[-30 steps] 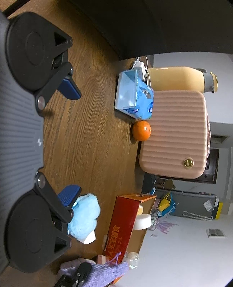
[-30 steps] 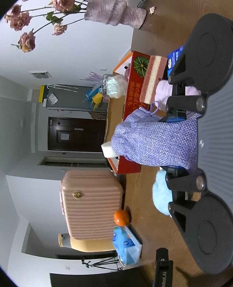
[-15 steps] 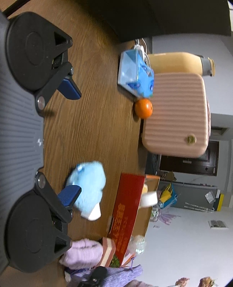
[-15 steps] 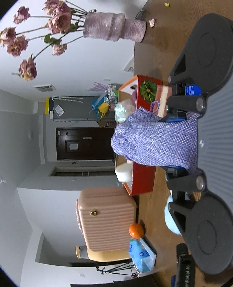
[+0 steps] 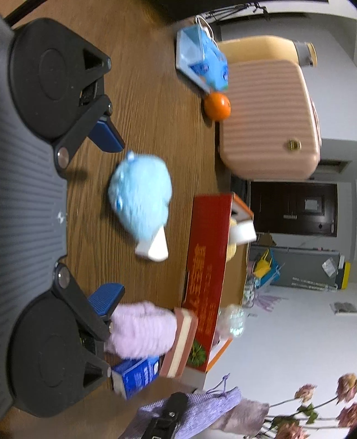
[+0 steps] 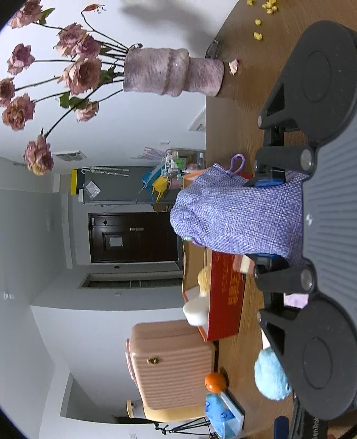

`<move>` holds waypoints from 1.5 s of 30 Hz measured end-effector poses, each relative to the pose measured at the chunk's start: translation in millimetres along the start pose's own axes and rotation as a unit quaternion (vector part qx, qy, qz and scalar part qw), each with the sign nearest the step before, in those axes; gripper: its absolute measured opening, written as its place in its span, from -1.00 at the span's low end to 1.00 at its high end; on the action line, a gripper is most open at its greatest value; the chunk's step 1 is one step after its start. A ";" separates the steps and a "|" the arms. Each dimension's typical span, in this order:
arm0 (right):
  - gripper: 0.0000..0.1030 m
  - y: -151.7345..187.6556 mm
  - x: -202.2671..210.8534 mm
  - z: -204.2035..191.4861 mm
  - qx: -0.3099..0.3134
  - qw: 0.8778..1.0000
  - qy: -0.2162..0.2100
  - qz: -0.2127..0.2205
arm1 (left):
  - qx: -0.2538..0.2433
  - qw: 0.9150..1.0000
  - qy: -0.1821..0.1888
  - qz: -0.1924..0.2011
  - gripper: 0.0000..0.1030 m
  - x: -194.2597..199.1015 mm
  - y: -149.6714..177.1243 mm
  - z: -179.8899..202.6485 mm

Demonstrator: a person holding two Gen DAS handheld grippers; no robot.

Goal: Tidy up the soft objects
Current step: 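Approach the lavender towel roll and close the left gripper on it while the right gripper holds the pouch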

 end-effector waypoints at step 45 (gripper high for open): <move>-0.23 8.5 -7.1 74.0 0.020 0.999 0.042 -0.027 | -0.081 0.993 0.054 -0.067 1.00 -60.0 -6.7 129.4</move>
Point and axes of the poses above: each gripper's, at about its wrist camera, not at the fingertips, and x roughly against the way its jaws point, z to its right, y to its underside, the point moved 4 cm from there along -x, roughly the way its jaws point, and after that the axes turned 9 degrees about -y, right-handed, at the moved point
